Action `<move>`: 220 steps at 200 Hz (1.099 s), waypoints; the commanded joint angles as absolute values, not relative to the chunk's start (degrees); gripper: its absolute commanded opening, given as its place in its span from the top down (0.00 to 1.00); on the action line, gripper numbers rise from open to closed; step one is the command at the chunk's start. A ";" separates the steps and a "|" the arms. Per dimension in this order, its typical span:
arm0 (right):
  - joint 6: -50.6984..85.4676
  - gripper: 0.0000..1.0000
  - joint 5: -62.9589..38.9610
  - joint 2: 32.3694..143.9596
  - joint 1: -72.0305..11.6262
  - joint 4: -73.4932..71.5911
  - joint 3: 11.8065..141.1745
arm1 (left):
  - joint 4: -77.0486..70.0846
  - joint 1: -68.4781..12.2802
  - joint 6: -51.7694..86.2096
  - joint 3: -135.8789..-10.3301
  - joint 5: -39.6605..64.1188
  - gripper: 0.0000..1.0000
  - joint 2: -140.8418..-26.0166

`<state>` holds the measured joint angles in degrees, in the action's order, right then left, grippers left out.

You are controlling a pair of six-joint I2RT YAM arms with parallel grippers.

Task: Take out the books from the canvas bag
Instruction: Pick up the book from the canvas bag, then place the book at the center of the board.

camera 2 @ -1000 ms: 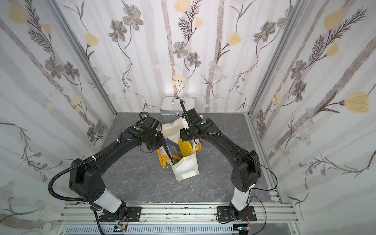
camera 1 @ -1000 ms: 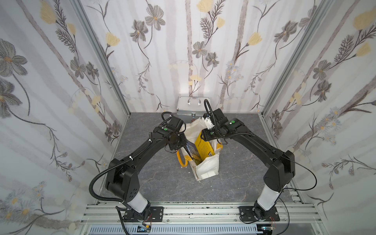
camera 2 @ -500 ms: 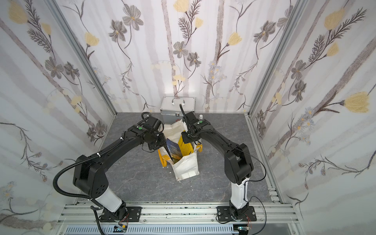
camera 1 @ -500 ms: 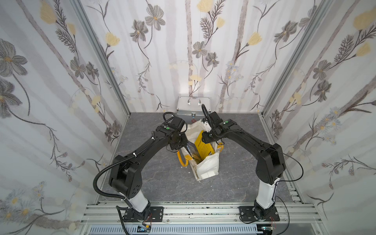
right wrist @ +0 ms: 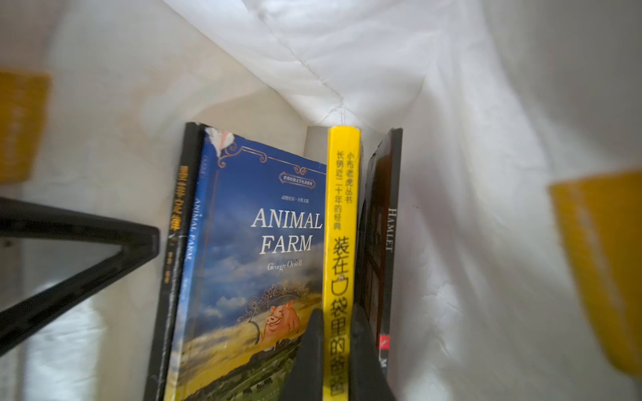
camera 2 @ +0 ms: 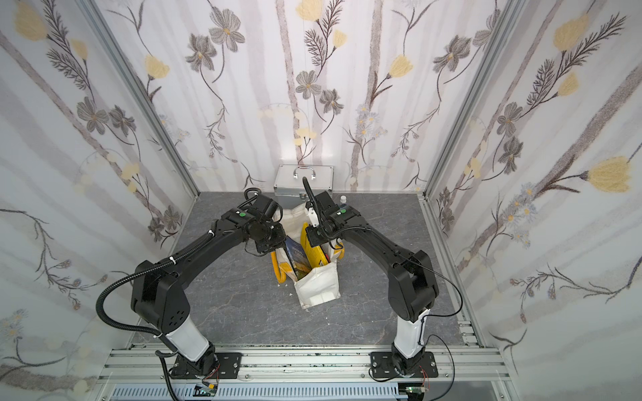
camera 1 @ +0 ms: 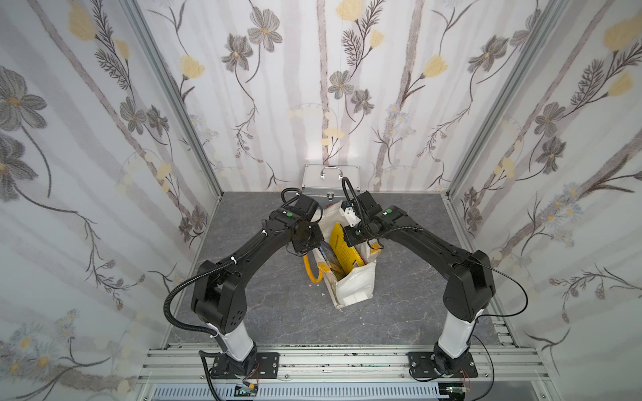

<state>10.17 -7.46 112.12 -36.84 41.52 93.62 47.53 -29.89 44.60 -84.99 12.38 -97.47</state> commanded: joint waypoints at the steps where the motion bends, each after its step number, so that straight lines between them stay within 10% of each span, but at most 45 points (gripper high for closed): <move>1: 9.53 0.97 -8.40 108.68 -36.83 38.37 94.43 | 47.74 -30.01 45.40 -85.00 11.17 0.82 -97.16; 220: 17.59 0.98 -7.67 86.23 -9.52 45.72 98.70 | 49.24 -29.97 45.53 -84.85 9.10 0.87 -100.95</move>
<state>16.38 -8.16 87.26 -11.60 49.69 97.86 48.21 -29.93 45.87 -84.23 10.00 -100.09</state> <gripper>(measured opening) 0.070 0.134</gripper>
